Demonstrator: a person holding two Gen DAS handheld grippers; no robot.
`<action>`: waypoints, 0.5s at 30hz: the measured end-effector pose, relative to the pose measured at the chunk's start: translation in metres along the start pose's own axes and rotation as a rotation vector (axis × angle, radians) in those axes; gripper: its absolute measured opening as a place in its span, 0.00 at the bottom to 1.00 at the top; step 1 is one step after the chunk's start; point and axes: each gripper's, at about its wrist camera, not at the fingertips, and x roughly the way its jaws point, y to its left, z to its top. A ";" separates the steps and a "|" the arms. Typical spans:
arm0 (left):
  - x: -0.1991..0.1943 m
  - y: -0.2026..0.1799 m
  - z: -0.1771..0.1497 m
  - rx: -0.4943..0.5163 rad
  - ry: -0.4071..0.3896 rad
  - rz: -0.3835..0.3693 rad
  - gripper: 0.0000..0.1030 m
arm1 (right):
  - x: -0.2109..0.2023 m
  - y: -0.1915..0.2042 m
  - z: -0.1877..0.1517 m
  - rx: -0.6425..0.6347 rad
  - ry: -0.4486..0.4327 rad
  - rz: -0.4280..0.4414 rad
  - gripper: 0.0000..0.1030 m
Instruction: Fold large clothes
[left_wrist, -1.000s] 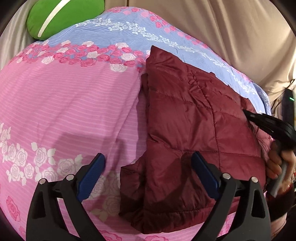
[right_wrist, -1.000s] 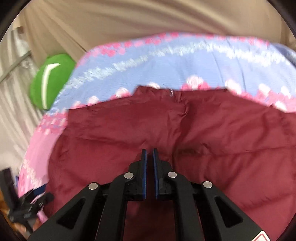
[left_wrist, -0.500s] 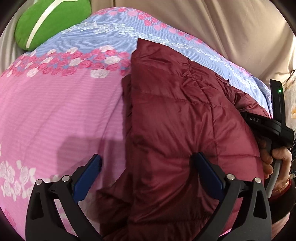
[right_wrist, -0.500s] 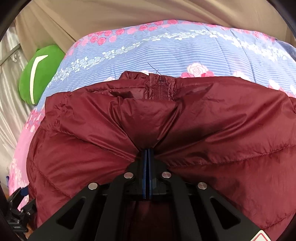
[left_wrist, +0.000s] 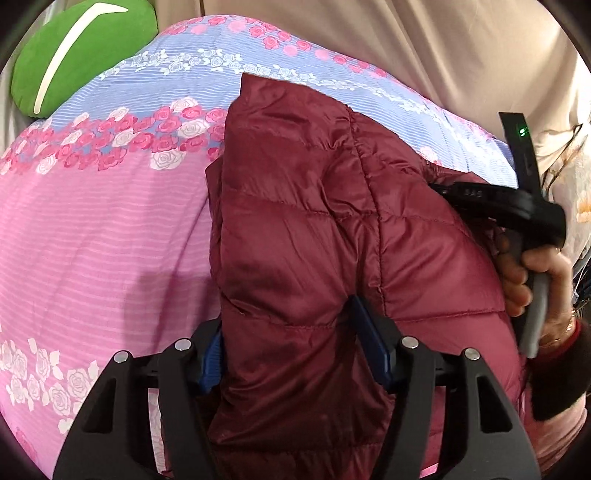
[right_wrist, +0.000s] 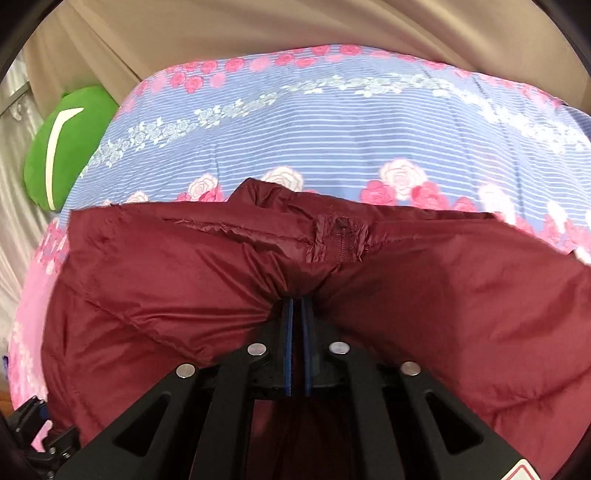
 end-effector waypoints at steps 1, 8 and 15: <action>0.000 0.000 0.001 0.000 0.001 0.002 0.58 | 0.001 0.002 0.000 -0.007 -0.006 -0.006 0.03; 0.009 0.001 0.003 -0.023 0.004 0.009 0.74 | 0.004 0.008 -0.005 -0.048 -0.041 -0.038 0.03; 0.011 0.001 0.011 -0.063 0.021 -0.042 0.48 | -0.010 -0.004 -0.004 0.028 -0.045 0.016 0.04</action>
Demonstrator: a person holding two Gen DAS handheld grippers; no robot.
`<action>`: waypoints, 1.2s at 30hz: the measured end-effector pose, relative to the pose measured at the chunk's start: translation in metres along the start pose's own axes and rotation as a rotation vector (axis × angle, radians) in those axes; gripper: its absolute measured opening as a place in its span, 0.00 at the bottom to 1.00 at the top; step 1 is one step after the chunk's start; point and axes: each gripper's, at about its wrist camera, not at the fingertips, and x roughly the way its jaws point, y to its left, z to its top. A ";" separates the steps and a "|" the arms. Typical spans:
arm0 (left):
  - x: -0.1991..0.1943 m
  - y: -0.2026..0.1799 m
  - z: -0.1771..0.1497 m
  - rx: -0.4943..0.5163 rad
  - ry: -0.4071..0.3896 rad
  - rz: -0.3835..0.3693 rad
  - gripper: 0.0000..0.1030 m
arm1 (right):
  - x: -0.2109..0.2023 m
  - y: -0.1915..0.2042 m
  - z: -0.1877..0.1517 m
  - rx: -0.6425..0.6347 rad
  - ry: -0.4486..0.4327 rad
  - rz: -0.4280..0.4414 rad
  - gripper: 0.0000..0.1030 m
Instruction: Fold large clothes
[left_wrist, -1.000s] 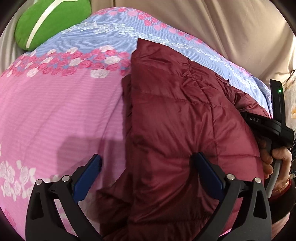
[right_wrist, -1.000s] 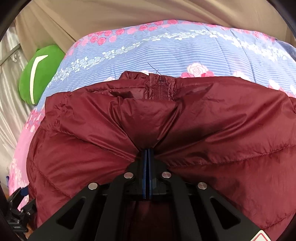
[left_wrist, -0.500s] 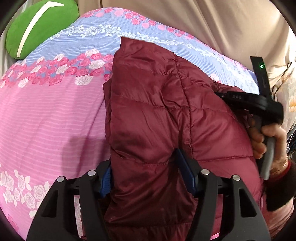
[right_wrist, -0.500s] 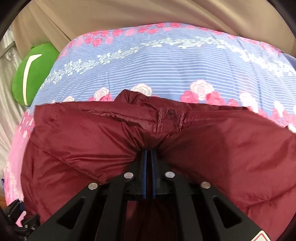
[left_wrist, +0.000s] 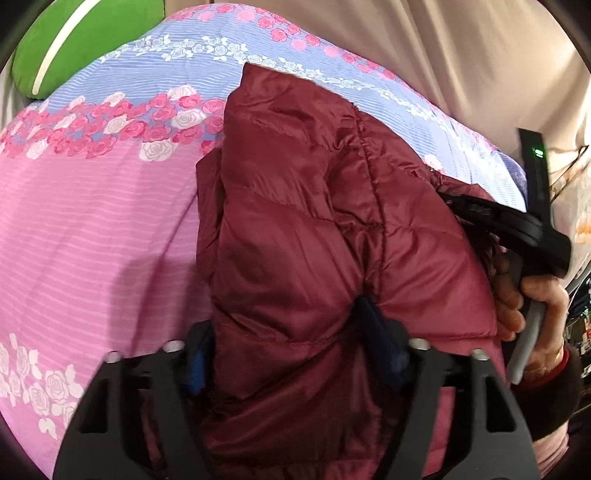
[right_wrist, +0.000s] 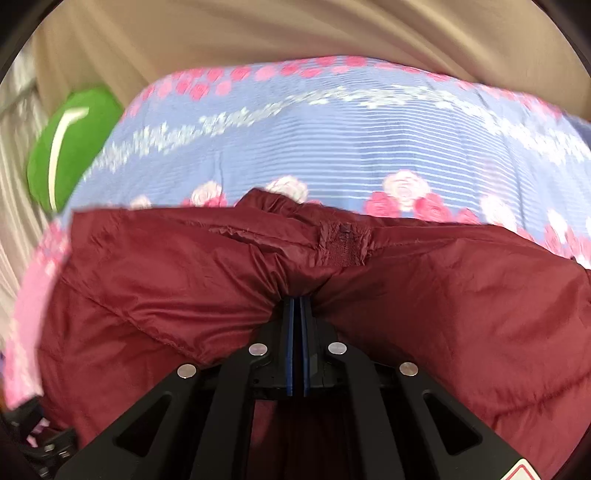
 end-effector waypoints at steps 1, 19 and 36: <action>-0.003 -0.001 0.001 0.004 -0.003 -0.007 0.41 | -0.012 -0.005 -0.002 0.021 -0.010 0.023 0.04; -0.095 -0.049 0.006 0.128 -0.172 -0.114 0.08 | -0.031 -0.041 -0.012 0.042 0.021 0.034 0.02; -0.106 -0.095 0.024 0.177 -0.253 -0.190 0.07 | 0.026 0.009 0.018 0.047 -0.002 0.153 0.06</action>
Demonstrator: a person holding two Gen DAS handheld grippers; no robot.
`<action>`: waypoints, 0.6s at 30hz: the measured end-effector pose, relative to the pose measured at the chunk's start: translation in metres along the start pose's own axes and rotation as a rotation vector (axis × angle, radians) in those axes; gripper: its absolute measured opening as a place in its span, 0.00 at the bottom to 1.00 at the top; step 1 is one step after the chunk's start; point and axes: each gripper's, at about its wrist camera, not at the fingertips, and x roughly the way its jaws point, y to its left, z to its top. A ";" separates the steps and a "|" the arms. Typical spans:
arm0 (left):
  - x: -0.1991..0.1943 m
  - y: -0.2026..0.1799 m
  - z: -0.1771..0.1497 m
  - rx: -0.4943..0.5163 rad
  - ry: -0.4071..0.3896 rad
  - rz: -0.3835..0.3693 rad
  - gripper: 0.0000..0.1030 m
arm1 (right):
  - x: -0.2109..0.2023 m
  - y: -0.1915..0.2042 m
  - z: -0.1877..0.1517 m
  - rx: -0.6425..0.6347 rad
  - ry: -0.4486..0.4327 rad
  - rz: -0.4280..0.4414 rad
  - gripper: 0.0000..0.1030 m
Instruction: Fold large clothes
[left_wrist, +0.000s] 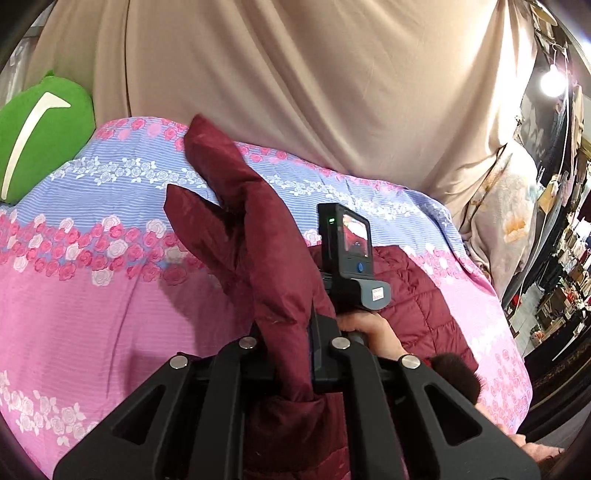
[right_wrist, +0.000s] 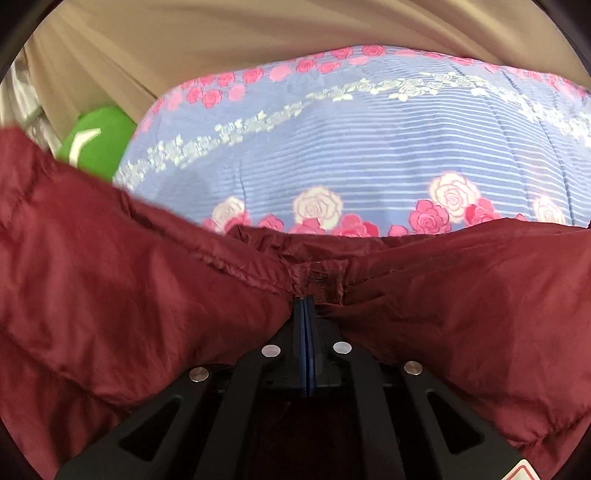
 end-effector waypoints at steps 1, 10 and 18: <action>-0.001 -0.001 0.000 -0.002 0.001 -0.004 0.07 | -0.014 -0.003 0.001 0.012 -0.026 0.026 0.06; -0.009 -0.020 -0.001 0.028 -0.007 -0.030 0.07 | -0.148 -0.049 -0.047 -0.091 -0.021 0.008 0.06; -0.012 -0.062 -0.004 0.079 -0.004 -0.066 0.07 | -0.094 -0.005 -0.105 -0.167 0.105 0.162 0.06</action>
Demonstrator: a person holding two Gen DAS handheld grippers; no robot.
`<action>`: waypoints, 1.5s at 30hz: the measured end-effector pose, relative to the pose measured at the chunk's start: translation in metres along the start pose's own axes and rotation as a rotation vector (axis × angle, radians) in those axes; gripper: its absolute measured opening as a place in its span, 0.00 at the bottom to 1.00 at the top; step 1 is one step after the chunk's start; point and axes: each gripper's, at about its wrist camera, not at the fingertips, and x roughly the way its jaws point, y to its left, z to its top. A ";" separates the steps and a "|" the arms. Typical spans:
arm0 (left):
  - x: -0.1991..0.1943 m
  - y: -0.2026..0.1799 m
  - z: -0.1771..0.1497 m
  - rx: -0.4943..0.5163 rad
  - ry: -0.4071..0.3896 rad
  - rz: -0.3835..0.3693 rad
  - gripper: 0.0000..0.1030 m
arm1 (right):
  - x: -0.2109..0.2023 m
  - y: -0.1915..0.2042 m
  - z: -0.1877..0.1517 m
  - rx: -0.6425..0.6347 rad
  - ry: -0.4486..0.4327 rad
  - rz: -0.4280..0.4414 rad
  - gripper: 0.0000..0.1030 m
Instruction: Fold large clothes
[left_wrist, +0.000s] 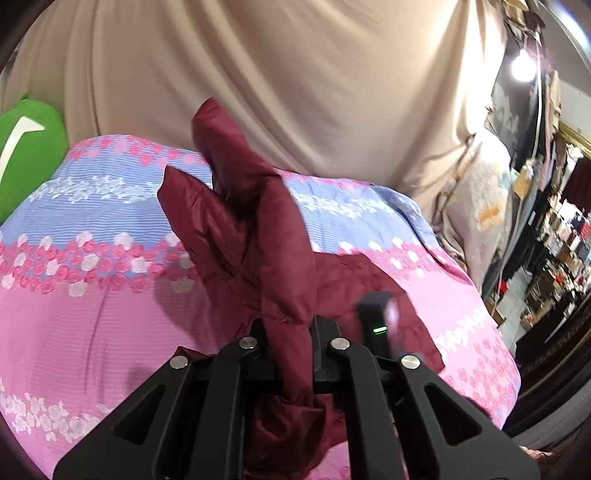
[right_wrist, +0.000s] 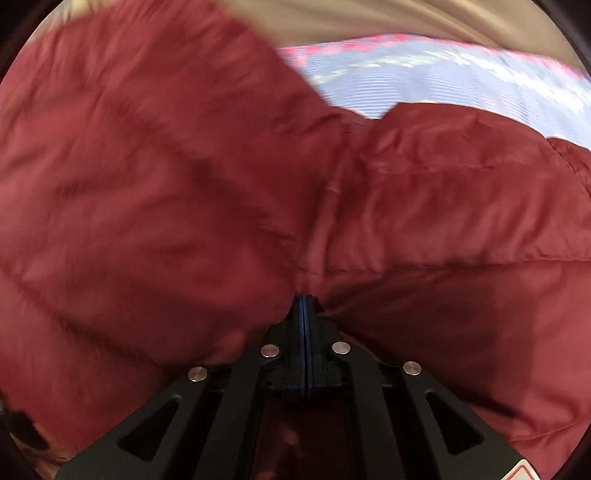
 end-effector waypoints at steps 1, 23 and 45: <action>0.002 -0.006 -0.001 0.008 0.005 -0.001 0.07 | 0.003 0.003 0.000 0.000 0.004 0.015 0.07; 0.118 -0.138 -0.015 0.179 0.172 -0.102 0.07 | -0.135 -0.137 -0.080 0.381 -0.180 -0.130 0.05; 0.222 -0.213 -0.066 0.257 0.337 -0.159 0.62 | -0.225 -0.163 -0.142 0.513 -0.366 -0.058 0.08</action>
